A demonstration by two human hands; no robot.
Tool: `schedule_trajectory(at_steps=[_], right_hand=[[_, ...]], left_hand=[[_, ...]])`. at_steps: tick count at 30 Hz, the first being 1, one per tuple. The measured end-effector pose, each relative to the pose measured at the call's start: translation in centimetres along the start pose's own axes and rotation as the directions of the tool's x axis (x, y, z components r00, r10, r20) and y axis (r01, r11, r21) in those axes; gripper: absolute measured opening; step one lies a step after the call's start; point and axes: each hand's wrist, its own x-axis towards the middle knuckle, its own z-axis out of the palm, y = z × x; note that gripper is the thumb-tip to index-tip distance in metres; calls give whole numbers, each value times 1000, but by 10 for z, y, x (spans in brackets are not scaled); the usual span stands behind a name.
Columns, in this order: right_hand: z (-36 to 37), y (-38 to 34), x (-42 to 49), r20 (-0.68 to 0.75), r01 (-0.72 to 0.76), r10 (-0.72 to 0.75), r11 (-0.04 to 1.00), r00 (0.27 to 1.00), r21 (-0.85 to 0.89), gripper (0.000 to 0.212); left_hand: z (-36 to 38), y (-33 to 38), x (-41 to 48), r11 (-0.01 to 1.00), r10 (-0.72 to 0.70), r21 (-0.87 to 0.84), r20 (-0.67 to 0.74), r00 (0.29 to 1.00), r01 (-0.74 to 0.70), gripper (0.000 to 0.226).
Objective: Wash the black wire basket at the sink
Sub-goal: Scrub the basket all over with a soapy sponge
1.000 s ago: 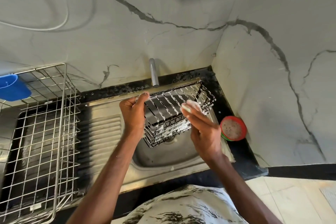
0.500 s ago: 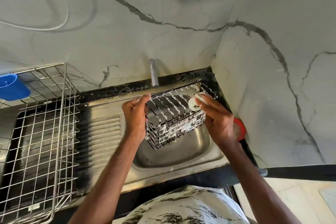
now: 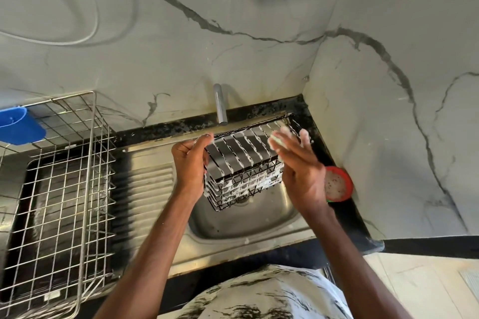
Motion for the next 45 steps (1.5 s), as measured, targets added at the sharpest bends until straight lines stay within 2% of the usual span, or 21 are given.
schedule_trajectory(at_steps=[2, 4, 5, 6, 8, 10, 13, 16, 18, 20, 22, 24, 27, 31, 34, 36, 40, 42, 44, 45], right_hand=[[-5, 10, 11, 34, -74, 75, 997, 997, -19, 38], [-15, 22, 21, 74, -160, 163, 986, 984, -37, 40], [-20, 28, 25, 88, -203, 206, 979, 975, -36, 39], [-24, 32, 27, 99, -238, 240, 971, 966, -24, 39], [-28, 37, 30, 126, -302, 300, 953, 945, -7, 38], [-28, 37, 34, 121, -388, 387, 922, 914, -21, 37], [-33, 35, 36, 73, -563, 565, 825, 822, -40, 34], [-41, 27, 39, 76, -639, 639, 769, 765, -21, 33], [-47, 21, 41, 135, -685, 680, 728, 721, -5, 35], [-49, 20, 43, 228, -739, 717, 673, 659, 19, 35], [-49, 23, 44, 298, -808, 759, 584, 579, 81, 29], [-49, 25, 48, 359, -860, 789, 502, 499, 93, 25], [-50, 21, 53, 449, -882, 772, 462, 449, 88, 30], [-51, 20, 53, 525, -933, 777, 340, 349, 116, 29], [-55, 20, 53, 546, -936, 766, 334, 340, 113, 28], [-60, 15, 56, 559, -929, 749, 349, 356, 124, 31], [-69, 3, 66, 556, -893, 709, 423, 433, 155, 35], [-73, -2, 72, 525, -866, 702, 474, 482, 161, 39], [-74, -7, 77, 501, -840, 690, 517, 522, 162, 40], [-75, -9, 78, 494, -834, 688, 528, 531, 161, 40]], left_hand=[[-1, -1, -1, 1000, 25, -4, 36, 999, -25, 40], [-2, -2, -4, 996, 88, -17, 64, 994, -87, 62], [-4, -3, -5, 994, 109, -17, 71, 991, -108, 66], [-5, -5, -6, 993, 118, -12, 78, 990, -118, 63], [-6, -7, -7, 995, 96, 16, 97, 991, -98, 41], [-5, -6, -8, 996, 75, 30, 102, 992, -79, 36], [-6, -7, -6, 996, 79, 30, 76, 994, -82, 45], [-10, -8, -1, 995, 100, -3, 50, 994, -100, 41], [-13, -10, 2, 994, 112, -1, 70, 991, -113, 34], [-13, -12, 4, 993, 114, 4, 75, 991, -115, 40], [-15, -13, 6, 993, 116, 6, 84, 990, -117, 44], [-16, -13, 6, 992, 126, 9, 97, 987, -128, 38], [-19, -14, 4, 992, 120, 26, 118, 986, -124, 35], [-32, -15, 2, 984, 137, 84, 227, 964, -159, 38], [-43, -14, -1, 952, 168, 185, 353, 920, -245, 45], [-48, -13, -3, 894, 192, 288, 445, 875, -343, 54], [-51, -13, -7, 738, 204, 455, 553, 808, -498, 47], [-46, -19, -11, 713, 181, 479, 579, 795, -512, 45], [-37, -26, -13, 691, 167, 497, 596, 785, -525, 60], [-31, -29, -13, 680, 162, 503, 606, 778, -533, 58]])
